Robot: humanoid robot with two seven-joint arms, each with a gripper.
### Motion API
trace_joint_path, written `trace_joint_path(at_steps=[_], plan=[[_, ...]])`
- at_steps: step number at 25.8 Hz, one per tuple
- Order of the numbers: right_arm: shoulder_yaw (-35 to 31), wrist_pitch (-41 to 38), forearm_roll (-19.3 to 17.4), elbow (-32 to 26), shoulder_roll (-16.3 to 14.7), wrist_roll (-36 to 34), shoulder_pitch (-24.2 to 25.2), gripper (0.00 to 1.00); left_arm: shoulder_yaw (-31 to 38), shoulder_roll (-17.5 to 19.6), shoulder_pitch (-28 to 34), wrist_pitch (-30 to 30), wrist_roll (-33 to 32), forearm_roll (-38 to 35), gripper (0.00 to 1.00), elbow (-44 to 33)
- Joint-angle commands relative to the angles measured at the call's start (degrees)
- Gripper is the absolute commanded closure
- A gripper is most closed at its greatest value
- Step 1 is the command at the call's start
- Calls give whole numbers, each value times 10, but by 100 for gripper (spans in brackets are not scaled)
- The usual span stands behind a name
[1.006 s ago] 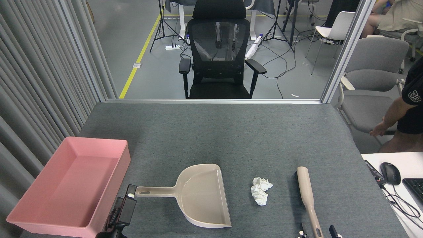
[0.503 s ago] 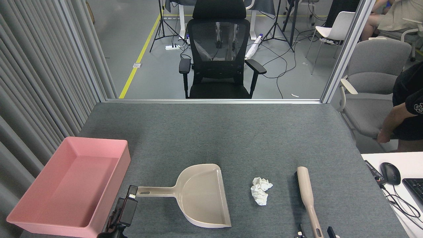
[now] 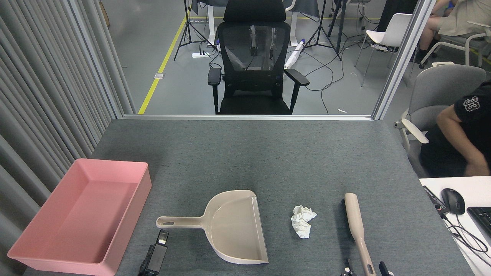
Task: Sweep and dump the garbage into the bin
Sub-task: 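Close the left gripper on the dustpan handle and right on the brush handle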
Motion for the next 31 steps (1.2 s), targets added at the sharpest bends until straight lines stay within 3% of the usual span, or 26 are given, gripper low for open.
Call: trace_joint_path(at_steps=[1, 7, 24, 27, 31], plan=[[0, 0, 0, 0, 0, -1, 0, 14, 0, -1, -10, -4, 0, 26, 1, 24], [0, 0, 0, 0, 0, -2, 0, 14, 1, -6, -32, -4, 1, 28, 1, 57], [0, 1, 4, 0, -1, -1, 0, 14, 0, -8, -39, -3, 0, 27, 1, 58], [0, 1, 16, 0, 2, -2, 0, 22, 0, -9, -39, -3, 1, 27, 1, 58], [0, 4, 17, 0, 3, -1, 0, 23, 0, -9, -39, -4, 1, 27, 1, 58]])
